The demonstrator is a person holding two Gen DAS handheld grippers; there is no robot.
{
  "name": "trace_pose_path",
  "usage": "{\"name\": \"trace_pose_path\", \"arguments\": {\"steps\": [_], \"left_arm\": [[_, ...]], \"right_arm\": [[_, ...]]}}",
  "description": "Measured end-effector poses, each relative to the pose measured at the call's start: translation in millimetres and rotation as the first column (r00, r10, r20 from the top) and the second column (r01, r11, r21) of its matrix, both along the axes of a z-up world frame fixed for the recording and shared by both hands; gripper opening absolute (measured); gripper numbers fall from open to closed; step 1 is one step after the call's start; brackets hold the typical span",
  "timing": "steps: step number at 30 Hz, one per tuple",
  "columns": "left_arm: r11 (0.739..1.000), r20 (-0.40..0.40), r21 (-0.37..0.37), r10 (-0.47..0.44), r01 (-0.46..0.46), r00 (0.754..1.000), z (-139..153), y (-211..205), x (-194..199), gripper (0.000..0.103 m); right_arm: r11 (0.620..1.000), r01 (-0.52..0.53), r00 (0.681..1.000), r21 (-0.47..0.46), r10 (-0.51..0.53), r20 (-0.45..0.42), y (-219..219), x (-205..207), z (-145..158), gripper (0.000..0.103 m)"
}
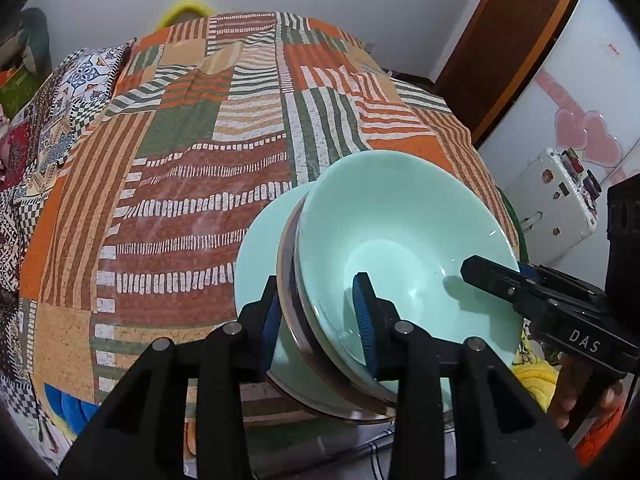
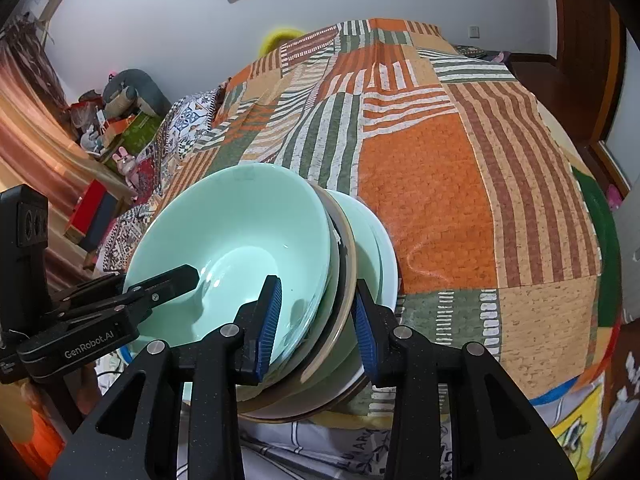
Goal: Organize plates and bowls
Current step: 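Press the mint green bowl down into the stack with both grippers, then open both grippers and pull them back from the stack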
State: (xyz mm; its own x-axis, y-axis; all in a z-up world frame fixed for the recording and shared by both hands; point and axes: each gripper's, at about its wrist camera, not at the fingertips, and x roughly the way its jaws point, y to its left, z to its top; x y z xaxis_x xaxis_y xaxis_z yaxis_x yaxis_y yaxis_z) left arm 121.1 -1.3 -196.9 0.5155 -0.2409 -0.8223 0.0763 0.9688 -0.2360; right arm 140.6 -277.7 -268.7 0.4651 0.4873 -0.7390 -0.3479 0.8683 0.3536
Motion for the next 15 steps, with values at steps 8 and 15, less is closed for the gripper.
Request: {"name": "trace_pose_path", "arguments": {"steps": [8,15], "left_arm": [[1.0,0.01,0.015,-0.007,0.007,1.0,3.1,0.1,-1.4,0.037],[1.0,0.061,0.017,0.018,-0.019,0.998,22.1,11.7,-13.9,0.04]], "right_arm": [[0.999,-0.014,1.0,-0.036,0.015,0.025,5.2,-2.0,2.1,0.036],[0.999,-0.005,0.998,-0.033,0.007,0.066,0.3,-4.3,16.7,0.048]]}}
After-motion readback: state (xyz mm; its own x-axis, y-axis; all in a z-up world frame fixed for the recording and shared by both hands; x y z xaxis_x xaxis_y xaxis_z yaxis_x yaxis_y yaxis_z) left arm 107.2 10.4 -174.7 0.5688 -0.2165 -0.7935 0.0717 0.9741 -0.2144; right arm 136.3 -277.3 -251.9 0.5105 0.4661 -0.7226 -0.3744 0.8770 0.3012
